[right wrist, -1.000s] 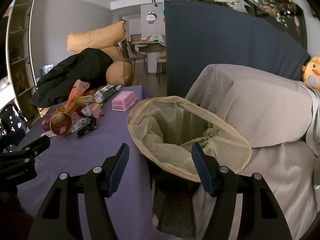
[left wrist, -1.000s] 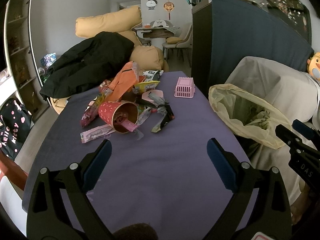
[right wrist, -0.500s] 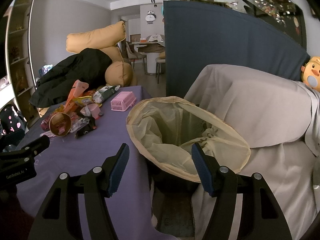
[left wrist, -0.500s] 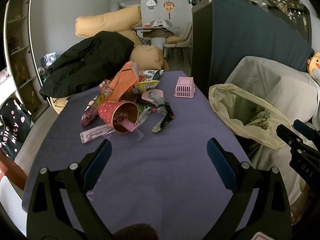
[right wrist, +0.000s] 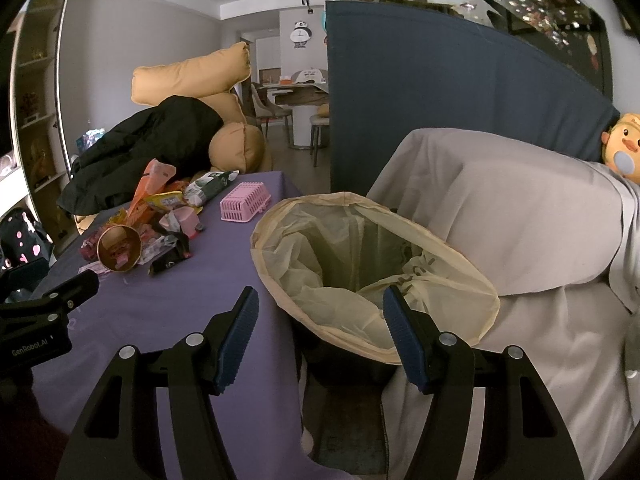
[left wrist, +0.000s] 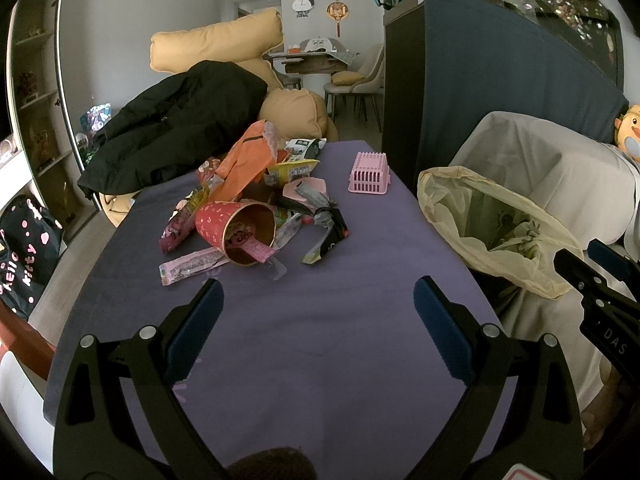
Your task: Collect trash
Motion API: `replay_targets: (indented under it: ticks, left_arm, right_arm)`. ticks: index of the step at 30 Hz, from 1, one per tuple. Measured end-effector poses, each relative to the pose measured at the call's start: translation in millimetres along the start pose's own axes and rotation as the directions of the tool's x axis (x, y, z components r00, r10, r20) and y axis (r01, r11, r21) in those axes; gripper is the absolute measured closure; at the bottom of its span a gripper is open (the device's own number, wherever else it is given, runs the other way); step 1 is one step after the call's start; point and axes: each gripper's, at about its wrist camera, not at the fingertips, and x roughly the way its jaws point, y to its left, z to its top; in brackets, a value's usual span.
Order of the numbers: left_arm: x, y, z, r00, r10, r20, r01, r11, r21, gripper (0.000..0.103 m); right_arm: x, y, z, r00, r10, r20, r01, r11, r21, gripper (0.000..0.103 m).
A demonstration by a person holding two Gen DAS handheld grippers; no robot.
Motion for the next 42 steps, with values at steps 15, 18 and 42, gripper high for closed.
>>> replay_targets:
  ticks: [15,18,42]
  left_arm:
    - [0,0,1,1.000,-0.001,-0.002,0.001,1.000,0.000,0.012]
    - [0,0,1,1.000,-0.001,-0.003,0.001,1.000,-0.002,0.012]
    - [80,126,50,0.973,-0.232,0.013,0.233,0.970,-0.073,0.012]
  right_arm:
    - [0,0,0,1.000,0.000,-0.001,0.000,1.000,0.001,0.042]
    - [0,0,0,1.000,-0.003,-0.001,0.003,1.000,0.000,0.042]
    - [77,35,38,0.995,0.001,-0.099,-0.008,0.997,-0.075,0.042]
